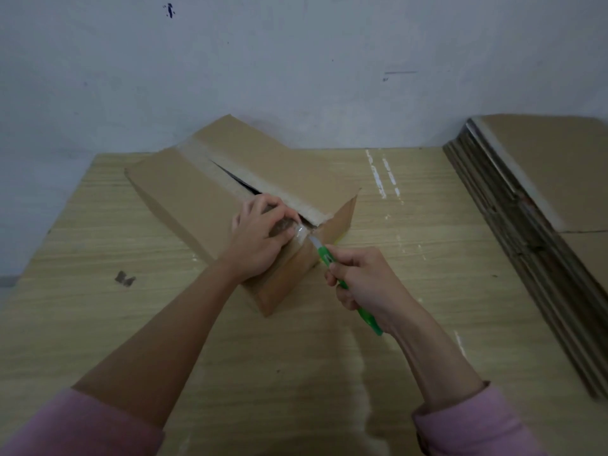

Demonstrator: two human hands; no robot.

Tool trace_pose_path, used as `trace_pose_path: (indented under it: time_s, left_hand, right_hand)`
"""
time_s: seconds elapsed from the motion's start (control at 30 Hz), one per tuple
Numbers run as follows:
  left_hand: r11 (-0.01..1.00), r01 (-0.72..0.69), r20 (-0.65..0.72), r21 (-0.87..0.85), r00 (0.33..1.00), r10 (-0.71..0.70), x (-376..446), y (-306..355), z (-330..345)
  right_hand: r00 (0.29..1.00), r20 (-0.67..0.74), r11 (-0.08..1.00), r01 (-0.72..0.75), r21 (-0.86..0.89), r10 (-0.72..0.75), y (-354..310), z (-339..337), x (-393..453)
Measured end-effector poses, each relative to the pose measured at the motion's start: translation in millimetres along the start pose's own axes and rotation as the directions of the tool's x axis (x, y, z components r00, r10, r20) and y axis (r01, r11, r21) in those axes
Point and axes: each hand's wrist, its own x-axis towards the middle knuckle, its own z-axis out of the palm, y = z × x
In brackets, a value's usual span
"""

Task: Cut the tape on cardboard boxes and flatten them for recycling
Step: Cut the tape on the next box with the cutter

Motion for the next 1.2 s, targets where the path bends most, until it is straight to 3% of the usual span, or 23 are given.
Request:
trace_pose_path:
  time_s: [0.3,0.43,0.6,0.77,0.9,1.07,1.2]
  left_hand:
    - [1.000,-0.003,0.008,-0.017,1.000,0.003,-0.7,0.5,0.9]
    - [0.999,-0.010,0.009,-0.042,1.000,0.010,-2.3,-1.1,-0.3]
    - [0.997,0.020,0.031,-0.071,0.999,-0.018,0.0,1.3,-0.9]
    - [0.994,0.046,0.062,-0.103,0.997,-0.040,-1.1,3.5,-5.1]
    - [0.989,0.046,0.079,-0.143,0.996,-0.035,-3.4,5.1,-8.0]
    - [0.994,0.011,0.096,-0.108,0.995,0.000,-7.0,-3.3,-16.6]
    - [0.999,-0.033,0.192,-0.023,0.981,0.037,-10.3,-9.1,-25.5]
  right_hand:
    - [1.000,0.010,0.997,-0.009,0.071,0.009,-1.0,5.0,1.6]
    - [1.000,0.001,1.000,0.019,-0.007,-0.019,0.1,16.0,11.5]
    - [0.992,0.100,0.997,-0.071,-0.011,0.072,2.5,17.1,8.2]
    - [0.999,-0.028,0.999,0.017,0.031,-0.016,2.5,15.4,9.1]
    - [0.998,-0.050,0.996,0.044,0.072,-0.040,-0.6,14.8,7.2]
    - [0.998,0.050,0.998,0.050,-0.032,-0.049,-3.8,4.5,-5.7]
    - [0.996,0.090,0.981,0.047,-0.190,-0.030,-16.8,-31.0,-24.4]
